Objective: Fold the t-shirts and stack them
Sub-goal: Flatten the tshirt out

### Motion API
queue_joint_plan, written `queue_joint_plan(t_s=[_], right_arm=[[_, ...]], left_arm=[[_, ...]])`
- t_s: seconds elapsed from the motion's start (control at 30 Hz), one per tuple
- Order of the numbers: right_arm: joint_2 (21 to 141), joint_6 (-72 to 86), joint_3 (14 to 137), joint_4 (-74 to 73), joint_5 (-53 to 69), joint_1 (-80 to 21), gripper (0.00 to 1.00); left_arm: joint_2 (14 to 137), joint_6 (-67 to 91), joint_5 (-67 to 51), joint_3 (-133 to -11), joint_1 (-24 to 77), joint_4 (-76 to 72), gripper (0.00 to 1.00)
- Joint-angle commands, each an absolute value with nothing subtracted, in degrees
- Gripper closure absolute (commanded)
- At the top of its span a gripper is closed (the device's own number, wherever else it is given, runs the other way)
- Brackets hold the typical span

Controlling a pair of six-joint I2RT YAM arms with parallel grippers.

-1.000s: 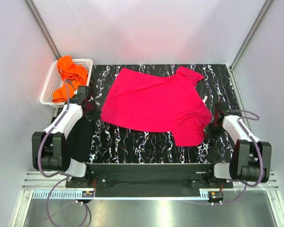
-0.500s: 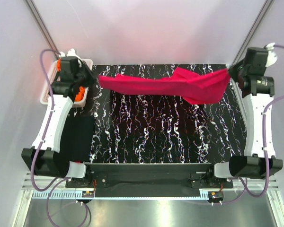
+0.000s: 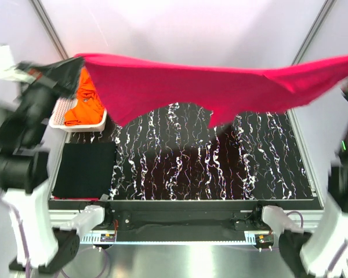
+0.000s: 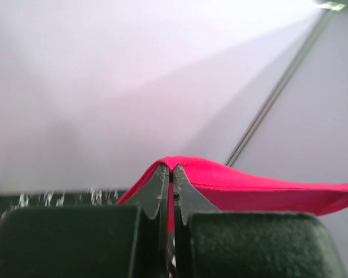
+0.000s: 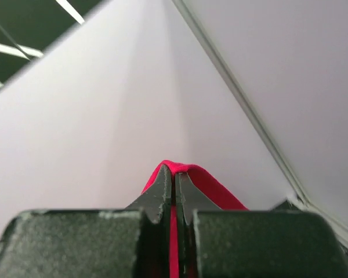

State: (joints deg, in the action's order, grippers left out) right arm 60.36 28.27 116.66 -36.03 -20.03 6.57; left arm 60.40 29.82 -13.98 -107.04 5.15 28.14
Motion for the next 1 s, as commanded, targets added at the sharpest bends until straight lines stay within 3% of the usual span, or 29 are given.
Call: queue_joint_plan(t_s=[0.0, 0.23, 0.43, 0.57, 0.83, 0.97], right_arm=[[54.0, 23.6, 116.1, -29.1, -24.1, 7.0, 1.0], [50.6, 23.5, 110.1, -24.4, -21.4, 7.0, 1.0], [56.2, 24.4, 105.3, -22.1, -18.9, 7.0, 1.0], [61.5, 24.4, 95.9, -17.6, -17.8, 7.0, 1.0], [77.8, 23.1, 87.5, -5.5, -16.1, 7.0, 1.0], [89.9, 22.9, 88.1, -0.5, -12.9, 7.0, 1.0]], left_arm=[[56.3, 29.8, -15.0, -108.5, 5.1, 24.7, 1.0], [54.8, 30.6, -12.7, -107.8, 5.0, 24.7, 1.0], [57.7, 30.4, -7.7, -98.5, 5.0, 22.5, 1.0], [62.7, 29.9, -4.8, -91.2, 5.0, 18.4, 1.0], [83.0, 30.2, -3.3, -85.8, 4.8, 5.1, 1.0], [102.9, 27.9, -3.7, -94.2, 4.7, 3.3, 1.0]])
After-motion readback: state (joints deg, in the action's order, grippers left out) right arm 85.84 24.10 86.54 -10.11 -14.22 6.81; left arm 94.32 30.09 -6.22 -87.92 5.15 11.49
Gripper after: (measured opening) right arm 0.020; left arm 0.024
